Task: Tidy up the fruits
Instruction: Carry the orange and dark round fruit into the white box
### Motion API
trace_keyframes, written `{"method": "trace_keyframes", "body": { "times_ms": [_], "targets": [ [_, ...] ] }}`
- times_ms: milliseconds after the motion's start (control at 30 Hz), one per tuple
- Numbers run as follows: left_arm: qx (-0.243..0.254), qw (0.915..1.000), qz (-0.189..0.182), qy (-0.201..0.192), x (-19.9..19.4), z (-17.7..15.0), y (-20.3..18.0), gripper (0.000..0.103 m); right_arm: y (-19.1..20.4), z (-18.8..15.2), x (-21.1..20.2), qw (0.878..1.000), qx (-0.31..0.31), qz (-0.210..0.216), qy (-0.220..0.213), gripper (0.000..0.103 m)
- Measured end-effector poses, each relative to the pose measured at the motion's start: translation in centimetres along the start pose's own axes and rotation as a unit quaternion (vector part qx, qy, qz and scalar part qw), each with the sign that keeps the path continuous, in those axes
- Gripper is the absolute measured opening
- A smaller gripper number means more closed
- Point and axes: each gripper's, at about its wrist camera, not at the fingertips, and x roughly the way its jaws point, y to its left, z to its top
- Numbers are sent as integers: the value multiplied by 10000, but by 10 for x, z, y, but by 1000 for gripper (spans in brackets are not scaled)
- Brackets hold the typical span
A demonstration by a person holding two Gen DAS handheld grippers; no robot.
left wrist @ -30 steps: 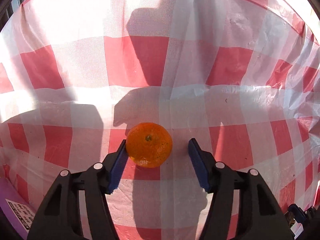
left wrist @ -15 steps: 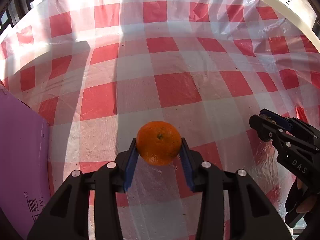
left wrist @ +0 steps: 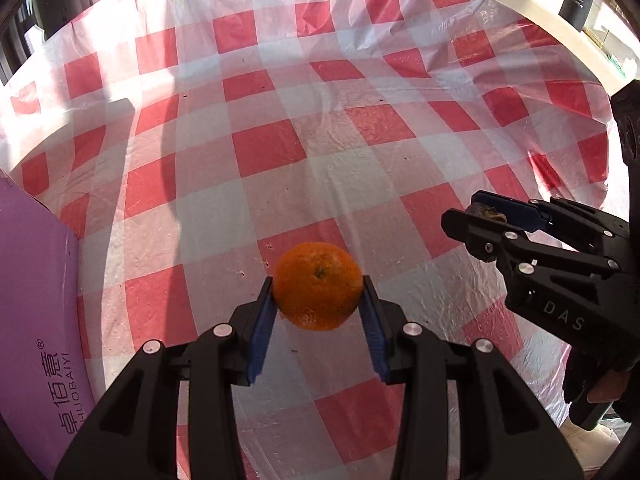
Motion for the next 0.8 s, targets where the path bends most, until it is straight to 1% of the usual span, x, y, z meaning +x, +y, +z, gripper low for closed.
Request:
{"method": "trace_keyframes", "body": {
  "times_ms": [133,400,667,800],
  "targets": [
    [150,9997,-50,-163,-19,-4,3,41,9,-3,-12,9999,35,-92,-40,38],
    [306,9989,-131,-340,-54,-16,28,41,43,-2,-29,9998,-13,-150,-132,38],
    [731,9945,-204,-719,-91,-18,48,41,82,-2,-33,9999,72,-103,-99,38],
    [817,9928,-258,-839,-103,-21,59,41,101,-4,-35,9998,68,-132,-101,38]
  ]
}}
